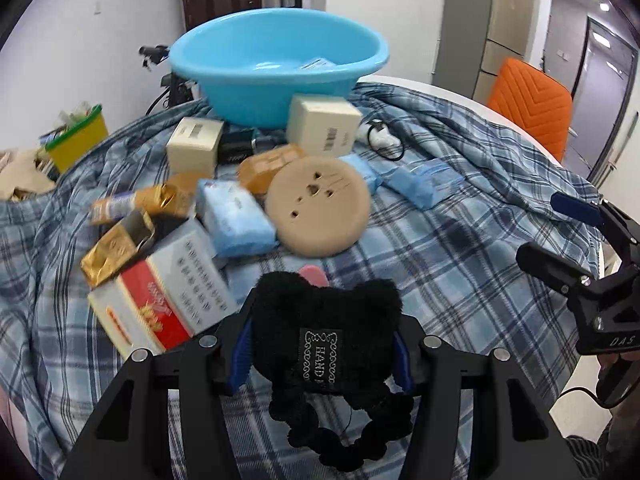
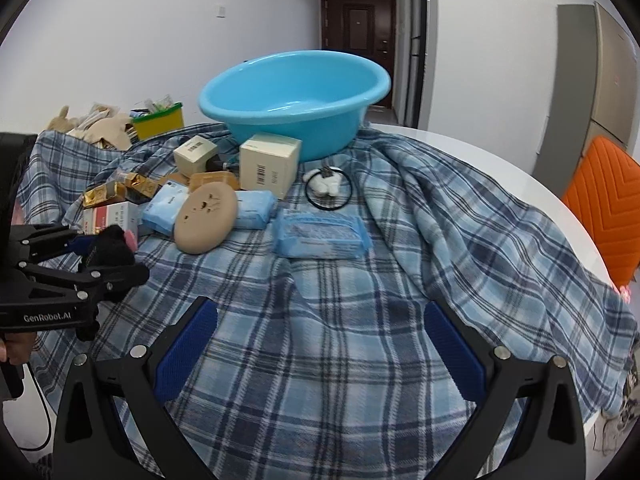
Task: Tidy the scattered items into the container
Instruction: 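Close the left gripper on the black fuzzy pouch while the right gripper grasps the blue wrapped pack, then lift the black pouch and blue pack and carry both over the blue basin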
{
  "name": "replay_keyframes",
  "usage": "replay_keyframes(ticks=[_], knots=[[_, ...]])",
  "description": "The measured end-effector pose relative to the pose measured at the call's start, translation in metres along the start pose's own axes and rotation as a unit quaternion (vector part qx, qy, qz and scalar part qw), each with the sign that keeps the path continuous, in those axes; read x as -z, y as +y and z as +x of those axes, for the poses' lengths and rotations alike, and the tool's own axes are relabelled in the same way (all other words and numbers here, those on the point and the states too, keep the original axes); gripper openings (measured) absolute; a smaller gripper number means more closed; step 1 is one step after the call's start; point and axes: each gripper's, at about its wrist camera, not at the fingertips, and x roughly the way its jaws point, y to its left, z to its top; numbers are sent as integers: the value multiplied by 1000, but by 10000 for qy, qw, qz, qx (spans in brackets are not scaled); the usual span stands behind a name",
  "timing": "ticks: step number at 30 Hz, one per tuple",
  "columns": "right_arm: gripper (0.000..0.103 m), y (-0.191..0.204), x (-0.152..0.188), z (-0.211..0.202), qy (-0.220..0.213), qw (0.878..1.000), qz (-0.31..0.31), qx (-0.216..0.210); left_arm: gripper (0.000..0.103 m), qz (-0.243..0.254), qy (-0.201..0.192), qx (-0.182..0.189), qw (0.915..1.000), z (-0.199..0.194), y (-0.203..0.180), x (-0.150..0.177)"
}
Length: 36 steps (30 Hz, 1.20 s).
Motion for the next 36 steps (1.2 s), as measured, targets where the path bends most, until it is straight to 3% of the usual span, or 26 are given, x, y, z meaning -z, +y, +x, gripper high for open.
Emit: replay_keyframes(ticks=[9,13,19,22,29,30,31,36], knots=[[103,-4,-42,32,-50,9999,-84,64,58,-180,-164,-76,9997,-9,9,5],[103,-9,-55,61,200,9998,-48,51,58,-204,-165,-46,9996,-10,9,6],[103,-10,-52,103,759,9971,-49,-54,58,-242,-144,-69,9996,-11,15,11],[103,-12,-49,114,865,9962,-15,118,58,-255,-136,-77,9996,-11,17,13],[103,-16,-46,122,990,9951,75,-16,58,-245,-9,-66,9997,-4,19,18],[94,-16,-47,122,1006,9948,113,-98,58,-247,-8,-62,9997,-4,19,18],[67,-18,-47,119,978,9948,228,-181,58,-252,-7,-53,9997,-4,18,18],[63,-11,-52,99,780,9967,114,-189,58,-225,-11,-16,9997,-4,15,18]])
